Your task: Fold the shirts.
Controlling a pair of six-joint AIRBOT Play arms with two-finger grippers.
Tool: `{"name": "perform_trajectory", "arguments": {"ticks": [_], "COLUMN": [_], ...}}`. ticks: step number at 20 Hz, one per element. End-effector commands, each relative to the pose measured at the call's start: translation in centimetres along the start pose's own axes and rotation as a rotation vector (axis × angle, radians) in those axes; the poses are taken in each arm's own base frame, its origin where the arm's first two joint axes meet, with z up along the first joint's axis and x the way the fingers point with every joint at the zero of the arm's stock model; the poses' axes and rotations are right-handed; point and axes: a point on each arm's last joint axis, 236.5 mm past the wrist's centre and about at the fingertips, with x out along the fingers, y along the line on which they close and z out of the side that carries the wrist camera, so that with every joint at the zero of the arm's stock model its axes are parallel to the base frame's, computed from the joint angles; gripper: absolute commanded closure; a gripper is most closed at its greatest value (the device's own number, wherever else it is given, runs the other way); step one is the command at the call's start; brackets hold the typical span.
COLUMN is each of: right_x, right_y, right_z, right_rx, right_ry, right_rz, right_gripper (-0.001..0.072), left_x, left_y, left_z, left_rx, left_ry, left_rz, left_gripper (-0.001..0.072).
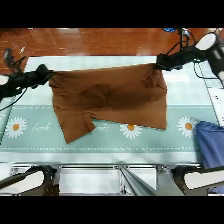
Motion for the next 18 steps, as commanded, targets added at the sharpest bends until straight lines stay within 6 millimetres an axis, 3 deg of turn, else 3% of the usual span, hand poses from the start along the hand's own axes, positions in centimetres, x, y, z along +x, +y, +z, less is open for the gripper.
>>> {"name": "perform_trajectory", "arguments": {"ticks": [1, 2, 4, 6, 8, 10, 12, 14, 16, 18], "right_x": [2.7, 1.7, -1.7, -6.7, -11.4, -14.8, -14.7, -11.6, -9.5, -9.2], "right_y": [-0.8, -1.7, -4.2, -8.1, -13.0, -17.3, -18.5, -16.3, -14.1, -13.1], "right_z": [3.0, 3.4, 3.1, 1.7, -1.1, -4.6, -8.1, -13.1, -16.6, -18.8], "right_rx": [0.125, 0.139, 0.165, 0.228, 0.292, 0.363, 0.449, 0.492, 0.514, 0.511], "right_ry": [-0.043, -0.046, -0.014, 0.034, 0.085, 0.102, 0.072, 0.109, 0.121, 0.131], "right_rz": [0.060, 0.055, 0.036, 0.007, -0.094, -0.243, -0.266, -0.166, -0.076, -0.063], "right_gripper": [0.0285, 0.0292, 0.0292, 0.0293, 0.0300, 0.0300, 0.0300, 0.0300, 0.0300, 0.0300], "left_x": [4.6, 4.2, 1.7, -2.5, -6.8, -9.8, -10.2, -8.8, -7.6, -6.7], "left_y": [-0.5, -0.6, 1.0, 5.8, 11.4, 15.4, 16.6, 15.5, 14.9, 14.6], "left_z": [-0.3, 0.2, 2.1, 3.9, 2.3, -1.5, -6.2, -10.8, -12.8, -12.8], "left_rx": [0.008, 0.004, 0.033, -0.062, -0.145, -0.195, -0.247, -0.326, -0.380, -0.406], "left_ry": [0.098, 0.128, 0.172, 0.230, 0.337, 0.452, 0.526, 0.594, 0.597, 0.574], "left_rz": [-0.025, -0.044, -0.034, 0.094, 0.238, 0.334, 0.294, 0.163, 0.103, 0.081], "left_gripper": [0.0349, 0.0202, 0.0203, 0.0203, 0.0204, 0.0203, 0.0203, 0.0203, 0.0203, 0.0203]}}
